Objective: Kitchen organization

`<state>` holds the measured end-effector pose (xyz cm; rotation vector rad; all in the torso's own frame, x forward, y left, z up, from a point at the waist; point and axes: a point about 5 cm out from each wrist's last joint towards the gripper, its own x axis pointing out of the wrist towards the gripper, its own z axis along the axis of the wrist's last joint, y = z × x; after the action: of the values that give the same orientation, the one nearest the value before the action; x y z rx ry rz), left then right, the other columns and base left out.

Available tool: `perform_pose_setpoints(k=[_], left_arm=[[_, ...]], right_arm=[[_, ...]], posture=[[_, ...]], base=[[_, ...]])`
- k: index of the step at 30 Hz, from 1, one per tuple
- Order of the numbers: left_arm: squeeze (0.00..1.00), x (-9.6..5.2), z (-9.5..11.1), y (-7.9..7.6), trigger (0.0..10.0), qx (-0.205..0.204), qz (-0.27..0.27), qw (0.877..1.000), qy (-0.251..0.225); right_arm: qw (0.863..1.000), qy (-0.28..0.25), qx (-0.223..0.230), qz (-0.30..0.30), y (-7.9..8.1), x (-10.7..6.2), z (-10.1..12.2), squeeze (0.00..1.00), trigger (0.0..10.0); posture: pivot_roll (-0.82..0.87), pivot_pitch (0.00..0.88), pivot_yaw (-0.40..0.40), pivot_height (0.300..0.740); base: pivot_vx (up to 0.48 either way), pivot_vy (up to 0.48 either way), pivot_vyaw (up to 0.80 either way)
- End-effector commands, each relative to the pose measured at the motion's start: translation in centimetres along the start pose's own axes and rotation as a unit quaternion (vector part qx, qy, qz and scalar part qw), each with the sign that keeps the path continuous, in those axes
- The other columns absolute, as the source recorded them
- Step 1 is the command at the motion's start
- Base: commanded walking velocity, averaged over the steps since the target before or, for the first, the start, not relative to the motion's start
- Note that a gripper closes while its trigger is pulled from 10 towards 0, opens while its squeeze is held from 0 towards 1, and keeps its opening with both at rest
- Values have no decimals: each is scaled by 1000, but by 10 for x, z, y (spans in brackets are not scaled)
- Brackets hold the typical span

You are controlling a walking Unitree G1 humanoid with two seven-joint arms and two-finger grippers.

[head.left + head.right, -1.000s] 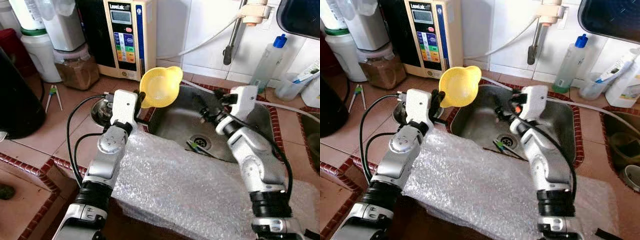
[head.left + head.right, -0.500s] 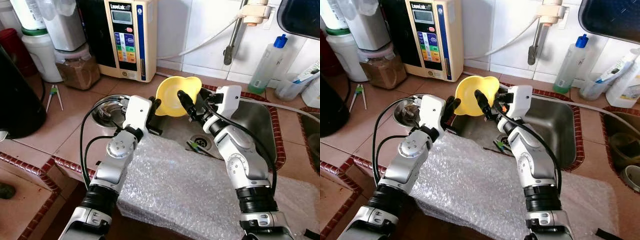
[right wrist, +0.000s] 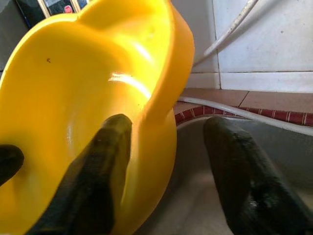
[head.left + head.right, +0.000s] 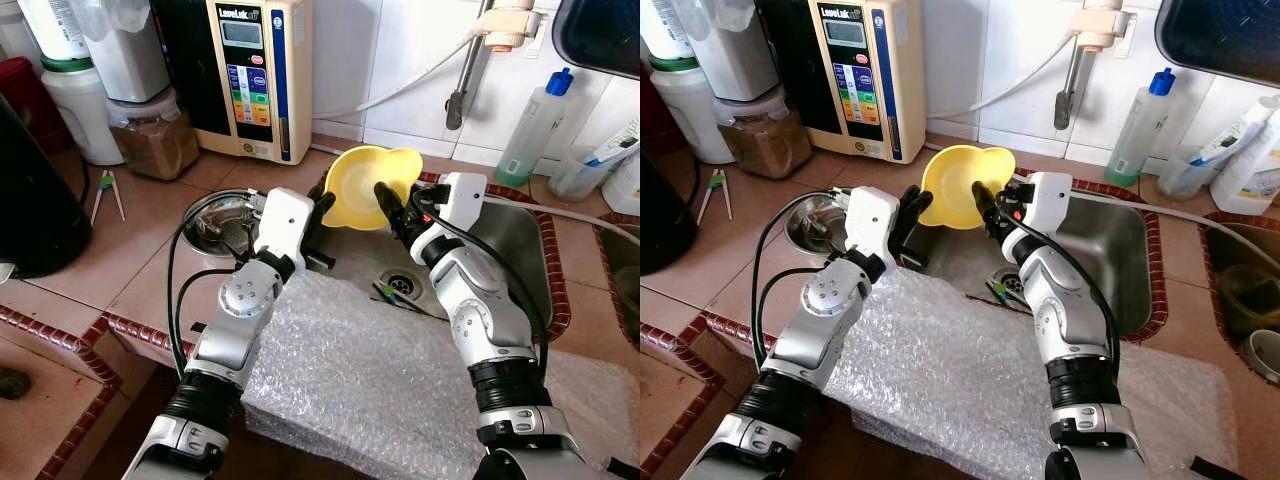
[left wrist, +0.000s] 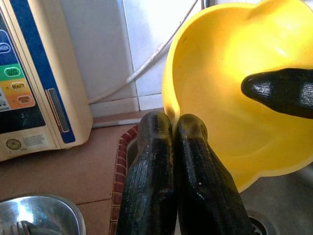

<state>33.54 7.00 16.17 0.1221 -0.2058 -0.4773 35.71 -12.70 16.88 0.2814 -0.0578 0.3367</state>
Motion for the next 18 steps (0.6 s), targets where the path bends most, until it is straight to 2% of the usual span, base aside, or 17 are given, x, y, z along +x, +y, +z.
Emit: perform_pose_setpoints(k=[1, 4, 5, 7, 8, 10, 11, 12, 14, 15, 16, 17, 18], left_arm=[[0, -1, 5, 5, 0, 16, 11, 1000, -16], [0, -2, 5, 7, 0, 21, 21, 999, -15], [0, -2, 4, 8, 2196, 20, 27, 999, -14], [0, -3, 3, 9, 2235, 18, 28, 999, -12], [0, -3, 3, 10, 3059, 16, 29, 999, -11], [0, -3, 3, 10, 3059, 16, 29, 999, -11], [0, -4, 2, 11, 5216, 15, 28, 999, -8], [0, -4, 2, 10, 10000, 10, 18, 1000, -5], [0, -4, 2, 10, 10000, 3, 17, 1000, -8], [75, -4, 3, 10, 10000, -1, 17, 1000, -8], [427, -4, 3, 9, 10000, -5, 17, 1000, -9], [1000, -4, 5, 10, 10000, -10, 18, 1000, -14], [1000, -4, 5, 10, 10000, -12, 18, 1000, -15]], right_arm=[[1000, -1, -4, -18, -7, 0, 2, 0, 0], [1000, 2, -4, -20, -8, 0, 1, 0, 0], [1000, 3, -3, -22, -9, -1, 0, 0, 0], [1000, 4, -1, -24, -10, -1, 0, 0, 0], [1000, 5, 0, -25, -10, -1, -1, 0, 0], [1000, 5, 1, -26, -10, -1, -2, 0, 0], [1000, 4, 1, -28, -10, -1, -2, 0, 0], [1000, 4, 1, -30, -10, -2, -3, 0, 0], [999, 5, 0, -33, -10, -2, -4, 0, 0], [999, 6, 0, -33, -10, -2, -4, 0, 0], [999, 6, 0, -33, -11, -2, -5, 0, 0], [999, 7, -2, -41, -13, -2, -5, 0, 0], [999, 7, -3, -43, -13, -2, -5, 0, 0]], posture=[[-67, 0, 8, 740], [-67, 0, 7, 740], [-66, 0, 6, 740], [-65, 0, 6, 740], [-65, 0, 6, 740], [-63, 0, 5, 740], [-61, 0, 5, 740], [-61, 0, 6, 740], [-59, 0, 7, 740], [-59, 0, 7, 740], [-59, 0, 7, 740], [-58, 0, 7, 740], [-58, 0, 7, 740]], base=[[0, 0, 0], [0, 0, 0], [0, 0, 0], [0, 0, 0], [0, 0, 0], [0, 0, 0], [0, 0, 0], [0, 0, 0], [0, 0, 0], [0, 0, 0], [0, 0, 0], [0, 0, 0], [0, 0, 0]])
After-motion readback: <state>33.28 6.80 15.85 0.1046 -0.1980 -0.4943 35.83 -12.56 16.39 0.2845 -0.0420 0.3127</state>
